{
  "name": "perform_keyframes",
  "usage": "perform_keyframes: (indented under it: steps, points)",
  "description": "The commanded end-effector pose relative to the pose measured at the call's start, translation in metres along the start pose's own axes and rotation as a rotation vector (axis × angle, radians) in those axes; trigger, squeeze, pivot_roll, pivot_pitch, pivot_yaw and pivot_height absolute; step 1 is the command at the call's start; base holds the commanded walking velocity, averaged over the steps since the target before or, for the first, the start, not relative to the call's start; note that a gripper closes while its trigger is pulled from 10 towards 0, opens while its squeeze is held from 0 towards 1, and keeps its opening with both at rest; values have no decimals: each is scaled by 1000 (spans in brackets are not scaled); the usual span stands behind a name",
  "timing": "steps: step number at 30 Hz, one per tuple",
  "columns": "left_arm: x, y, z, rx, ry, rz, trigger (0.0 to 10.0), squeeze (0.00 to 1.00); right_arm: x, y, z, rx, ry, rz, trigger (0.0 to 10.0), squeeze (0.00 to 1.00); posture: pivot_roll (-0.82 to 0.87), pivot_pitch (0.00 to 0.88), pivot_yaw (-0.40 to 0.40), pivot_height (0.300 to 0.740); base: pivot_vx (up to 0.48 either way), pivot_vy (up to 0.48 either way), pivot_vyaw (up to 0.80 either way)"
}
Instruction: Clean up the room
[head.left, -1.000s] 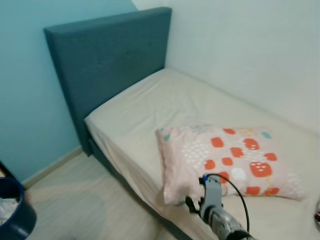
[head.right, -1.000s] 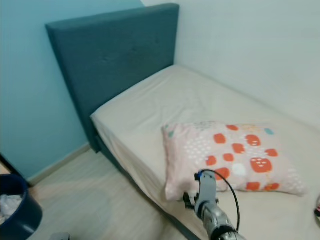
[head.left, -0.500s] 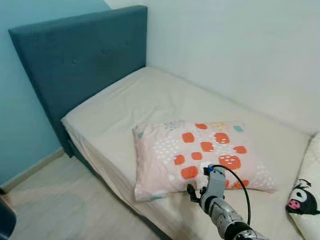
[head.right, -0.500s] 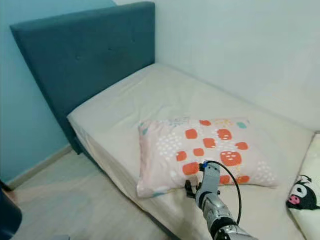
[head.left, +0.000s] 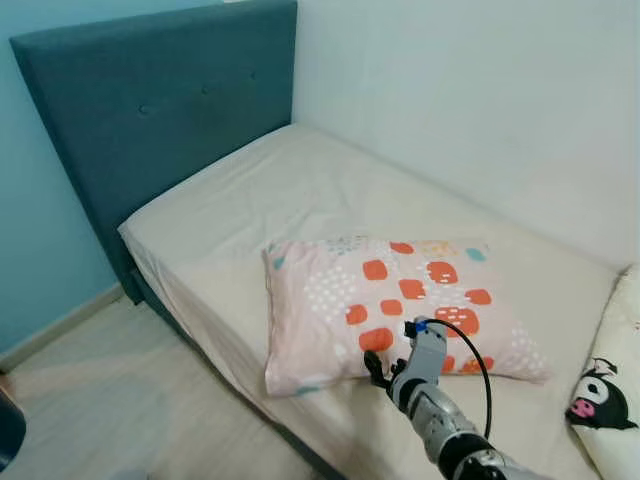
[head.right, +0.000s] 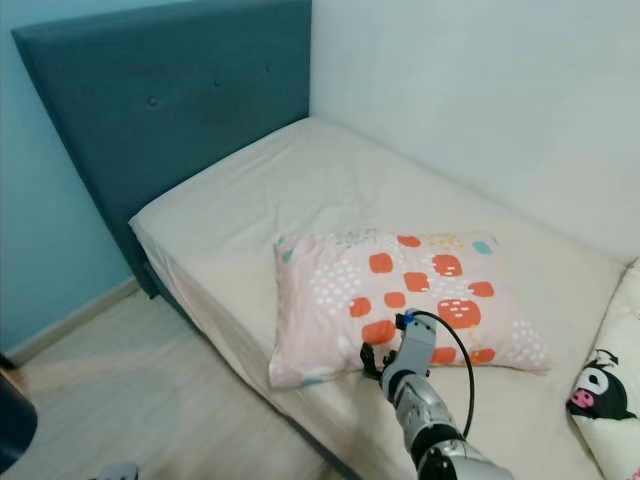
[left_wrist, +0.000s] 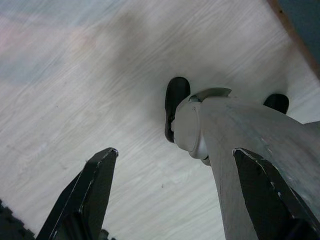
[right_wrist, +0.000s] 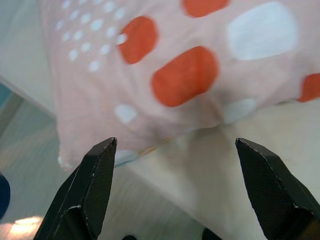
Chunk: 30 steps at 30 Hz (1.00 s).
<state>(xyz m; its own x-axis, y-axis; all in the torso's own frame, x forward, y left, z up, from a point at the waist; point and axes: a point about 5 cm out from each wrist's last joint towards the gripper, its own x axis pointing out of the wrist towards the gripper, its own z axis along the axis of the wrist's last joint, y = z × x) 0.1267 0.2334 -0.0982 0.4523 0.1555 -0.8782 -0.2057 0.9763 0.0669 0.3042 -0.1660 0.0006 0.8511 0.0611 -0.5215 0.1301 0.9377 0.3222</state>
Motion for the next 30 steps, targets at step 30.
perform_keyframes:
  steps: [30]
  points:
    - [-6, 20, -17, 7, 17, 18, 10000, 0, -3, -40, 86, 306, -265, -208, 10000, 0, 45, 158, -64, 641, 0, 0, 0]
